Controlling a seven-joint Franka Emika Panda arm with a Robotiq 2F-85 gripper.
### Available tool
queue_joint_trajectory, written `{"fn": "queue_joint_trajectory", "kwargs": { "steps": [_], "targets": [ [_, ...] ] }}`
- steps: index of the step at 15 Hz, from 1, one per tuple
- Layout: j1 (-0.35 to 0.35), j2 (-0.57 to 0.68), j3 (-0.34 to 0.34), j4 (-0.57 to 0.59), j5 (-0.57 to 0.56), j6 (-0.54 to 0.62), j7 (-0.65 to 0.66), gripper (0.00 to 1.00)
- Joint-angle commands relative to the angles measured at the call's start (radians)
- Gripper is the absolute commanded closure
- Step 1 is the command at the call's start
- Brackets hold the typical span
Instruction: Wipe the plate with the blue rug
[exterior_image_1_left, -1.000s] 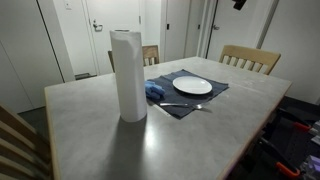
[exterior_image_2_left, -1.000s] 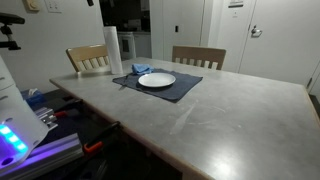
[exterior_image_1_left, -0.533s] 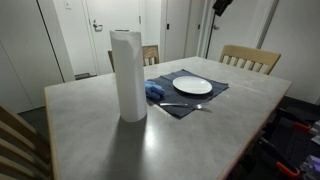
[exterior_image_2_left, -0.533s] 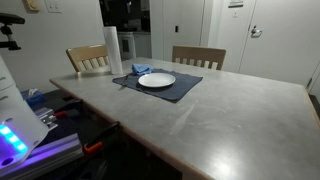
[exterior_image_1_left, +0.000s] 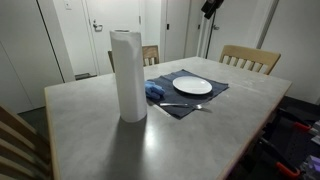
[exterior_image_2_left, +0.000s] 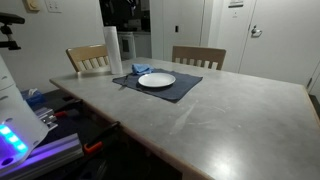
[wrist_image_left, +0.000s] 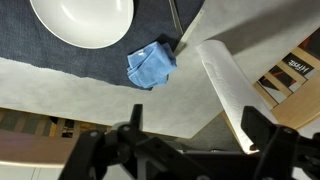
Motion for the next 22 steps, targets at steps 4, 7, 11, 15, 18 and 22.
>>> {"fn": "queue_joint_trajectory", "kwargs": {
  "steps": [4, 7, 11, 15, 18, 22],
  "targets": [
    [0.000, 0.108, 0.005, 0.059, 0.042, -0.013, -0.025, 0.00],
    [-0.002, 0.204, 0.019, 0.109, 0.056, -0.019, -0.017, 0.00],
    [-0.021, 0.340, 0.058, 0.179, 0.103, -0.013, -0.024, 0.00],
    [-0.057, 0.452, 0.123, 0.247, 0.172, -0.011, -0.036, 0.00],
    [-0.099, 0.531, 0.184, 0.300, 0.166, -0.024, -0.017, 0.00],
    [-0.159, 0.640, 0.255, 0.359, 0.115, 0.006, 0.044, 0.00]
  ]
}}
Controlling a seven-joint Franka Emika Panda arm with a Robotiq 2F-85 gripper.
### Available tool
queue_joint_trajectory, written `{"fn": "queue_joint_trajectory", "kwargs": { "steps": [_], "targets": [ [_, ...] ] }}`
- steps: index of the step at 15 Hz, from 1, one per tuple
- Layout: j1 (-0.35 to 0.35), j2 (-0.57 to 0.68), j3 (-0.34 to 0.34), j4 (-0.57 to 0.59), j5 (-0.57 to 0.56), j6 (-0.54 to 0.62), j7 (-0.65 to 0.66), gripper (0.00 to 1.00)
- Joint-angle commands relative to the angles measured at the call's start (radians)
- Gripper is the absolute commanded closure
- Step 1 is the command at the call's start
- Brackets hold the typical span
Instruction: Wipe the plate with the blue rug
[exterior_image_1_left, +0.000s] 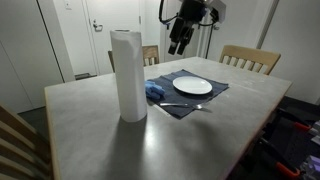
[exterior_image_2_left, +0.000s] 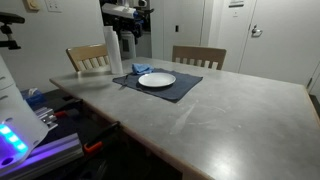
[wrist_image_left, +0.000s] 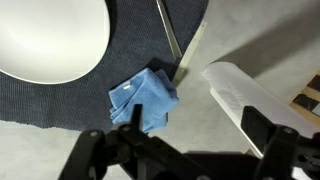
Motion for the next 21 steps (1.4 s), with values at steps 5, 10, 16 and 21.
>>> {"fn": "queue_joint_trajectory", "kwargs": {
  "steps": [5, 10, 16, 21],
  "targets": [
    [-0.125, 0.214, 0.123, 0.152, -0.047, -0.003, 0.056, 0.00],
    [-0.158, 0.192, 0.165, 0.124, -0.056, 0.000, 0.069, 0.00],
    [-0.125, 0.218, 0.128, 0.151, -0.233, -0.033, 0.270, 0.00],
    [-0.130, 0.363, 0.103, 0.304, -0.356, -0.169, 0.462, 0.00]
  ]
}}
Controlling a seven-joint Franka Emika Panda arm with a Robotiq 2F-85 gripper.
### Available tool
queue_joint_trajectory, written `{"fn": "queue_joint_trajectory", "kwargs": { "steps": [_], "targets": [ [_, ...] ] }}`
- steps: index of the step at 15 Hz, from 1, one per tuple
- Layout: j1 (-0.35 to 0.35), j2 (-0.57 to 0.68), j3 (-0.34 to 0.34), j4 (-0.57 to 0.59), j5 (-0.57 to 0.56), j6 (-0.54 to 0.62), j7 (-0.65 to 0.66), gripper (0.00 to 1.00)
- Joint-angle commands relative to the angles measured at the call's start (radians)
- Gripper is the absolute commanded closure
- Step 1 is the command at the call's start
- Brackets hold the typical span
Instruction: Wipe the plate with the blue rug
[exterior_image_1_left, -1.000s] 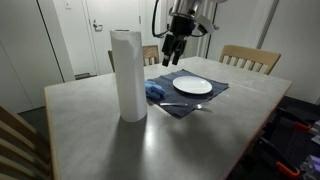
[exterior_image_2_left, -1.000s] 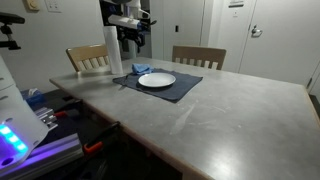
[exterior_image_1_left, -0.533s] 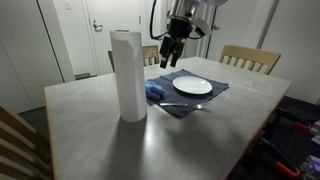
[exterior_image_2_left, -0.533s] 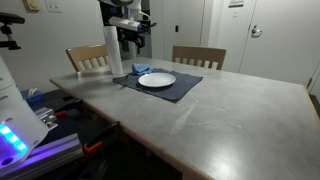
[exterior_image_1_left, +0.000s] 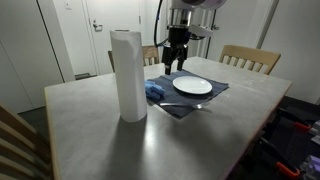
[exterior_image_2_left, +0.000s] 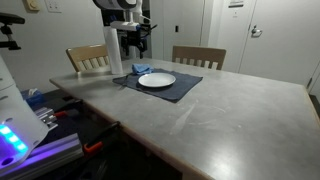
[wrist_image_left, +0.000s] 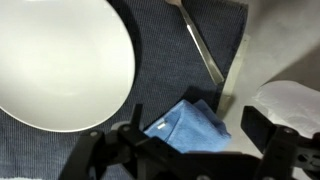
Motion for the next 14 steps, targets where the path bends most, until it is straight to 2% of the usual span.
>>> {"fn": "queue_joint_trajectory", "kwargs": {
  "steps": [1, 4, 8, 14],
  "targets": [
    [-0.005, 0.140, -0.012, 0.169, -0.035, -0.117, 0.083, 0.00],
    [0.001, 0.227, -0.015, 0.296, -0.016, -0.197, 0.156, 0.00],
    [0.025, 0.320, -0.035, 0.428, -0.016, -0.228, 0.305, 0.00],
    [0.056, 0.425, -0.035, 0.555, -0.006, -0.277, 0.432, 0.00]
  ]
}}
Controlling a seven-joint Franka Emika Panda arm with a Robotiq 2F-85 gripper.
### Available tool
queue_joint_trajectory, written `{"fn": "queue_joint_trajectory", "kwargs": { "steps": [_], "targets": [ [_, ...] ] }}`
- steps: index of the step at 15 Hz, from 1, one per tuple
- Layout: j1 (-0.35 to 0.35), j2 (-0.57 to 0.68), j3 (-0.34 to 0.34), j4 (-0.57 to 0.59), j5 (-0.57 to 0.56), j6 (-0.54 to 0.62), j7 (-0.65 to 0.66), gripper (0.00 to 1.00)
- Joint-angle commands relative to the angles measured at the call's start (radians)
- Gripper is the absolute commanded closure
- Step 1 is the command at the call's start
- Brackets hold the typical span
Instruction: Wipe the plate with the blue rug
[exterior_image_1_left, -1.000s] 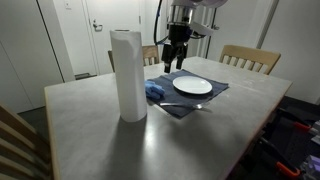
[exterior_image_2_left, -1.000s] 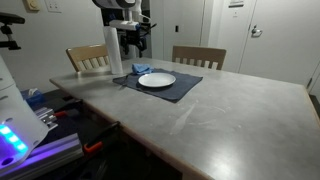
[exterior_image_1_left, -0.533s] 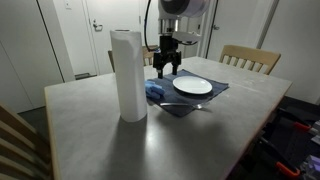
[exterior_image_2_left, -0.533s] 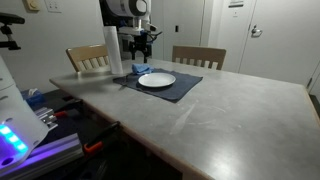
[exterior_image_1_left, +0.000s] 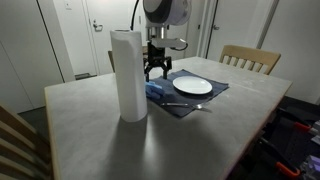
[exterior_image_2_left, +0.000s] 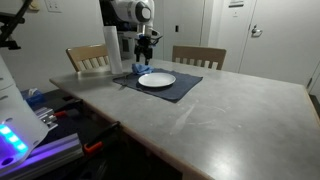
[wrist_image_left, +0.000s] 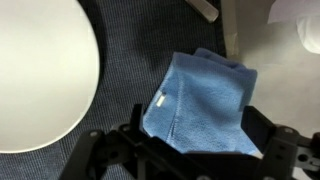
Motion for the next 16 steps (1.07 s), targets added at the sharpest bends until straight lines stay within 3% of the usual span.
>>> {"fn": "queue_joint_trajectory", "kwargs": {
  "steps": [1, 12, 16],
  "targets": [
    [0.032, 0.065, -0.017, 0.097, 0.005, -0.066, 0.054, 0.00],
    [0.061, 0.114, -0.024, 0.199, -0.005, -0.225, 0.098, 0.00],
    [0.063, 0.132, -0.025, 0.213, 0.000, -0.234, 0.100, 0.00]
  ]
}}
